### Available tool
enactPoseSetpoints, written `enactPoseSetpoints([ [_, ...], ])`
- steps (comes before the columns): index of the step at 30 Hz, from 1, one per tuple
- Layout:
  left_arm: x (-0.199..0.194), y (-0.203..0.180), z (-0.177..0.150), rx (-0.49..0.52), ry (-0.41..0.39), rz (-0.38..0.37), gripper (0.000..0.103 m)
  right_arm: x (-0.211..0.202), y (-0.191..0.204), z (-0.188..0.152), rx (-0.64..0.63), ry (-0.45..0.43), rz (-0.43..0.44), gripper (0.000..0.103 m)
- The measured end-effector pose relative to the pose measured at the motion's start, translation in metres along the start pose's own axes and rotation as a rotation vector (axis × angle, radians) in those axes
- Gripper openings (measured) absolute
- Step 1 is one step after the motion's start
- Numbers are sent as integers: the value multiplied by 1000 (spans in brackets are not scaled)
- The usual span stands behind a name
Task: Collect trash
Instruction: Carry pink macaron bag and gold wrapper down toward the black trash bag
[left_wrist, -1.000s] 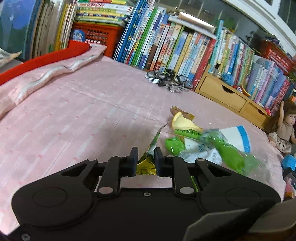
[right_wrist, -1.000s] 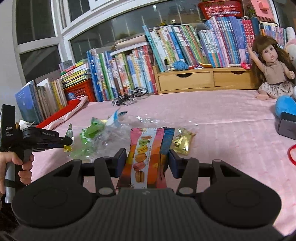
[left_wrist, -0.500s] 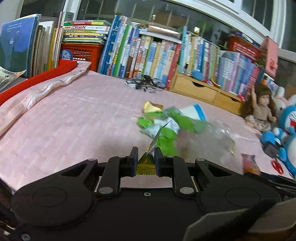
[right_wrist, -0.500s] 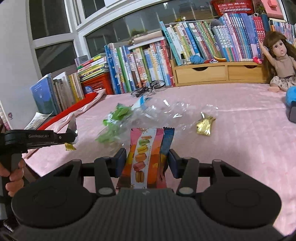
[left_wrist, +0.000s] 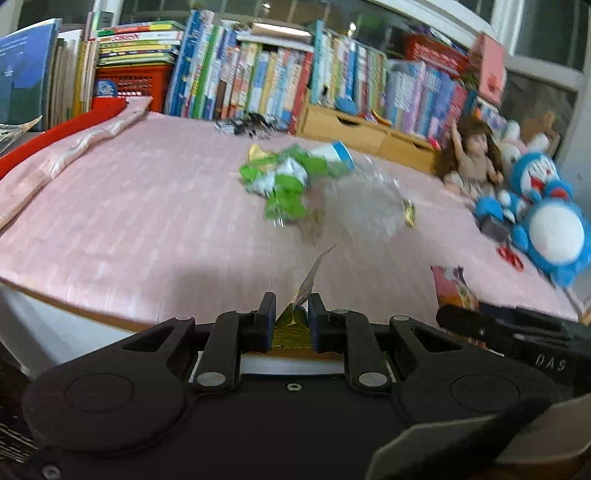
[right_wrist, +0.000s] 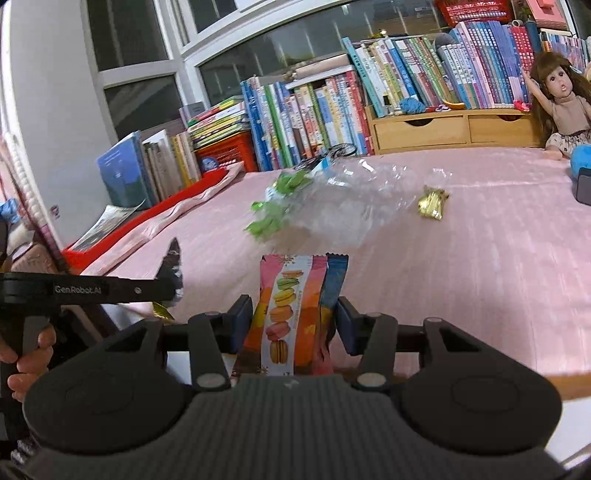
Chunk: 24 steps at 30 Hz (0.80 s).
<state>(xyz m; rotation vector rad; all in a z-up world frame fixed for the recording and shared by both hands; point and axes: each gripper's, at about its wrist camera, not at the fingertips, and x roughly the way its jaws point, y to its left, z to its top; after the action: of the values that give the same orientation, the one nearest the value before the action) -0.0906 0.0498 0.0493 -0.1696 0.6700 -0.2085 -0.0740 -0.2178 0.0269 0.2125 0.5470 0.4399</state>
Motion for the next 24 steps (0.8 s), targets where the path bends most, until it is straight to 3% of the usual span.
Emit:
enactPoseSetpoints([
  [12,11,3,-67,45,225,9,17,0,14,-61,-35,165,-14,53],
  [24,40,1,-107,75,392,35,19,22,19,-106,-65,328,8,54],
])
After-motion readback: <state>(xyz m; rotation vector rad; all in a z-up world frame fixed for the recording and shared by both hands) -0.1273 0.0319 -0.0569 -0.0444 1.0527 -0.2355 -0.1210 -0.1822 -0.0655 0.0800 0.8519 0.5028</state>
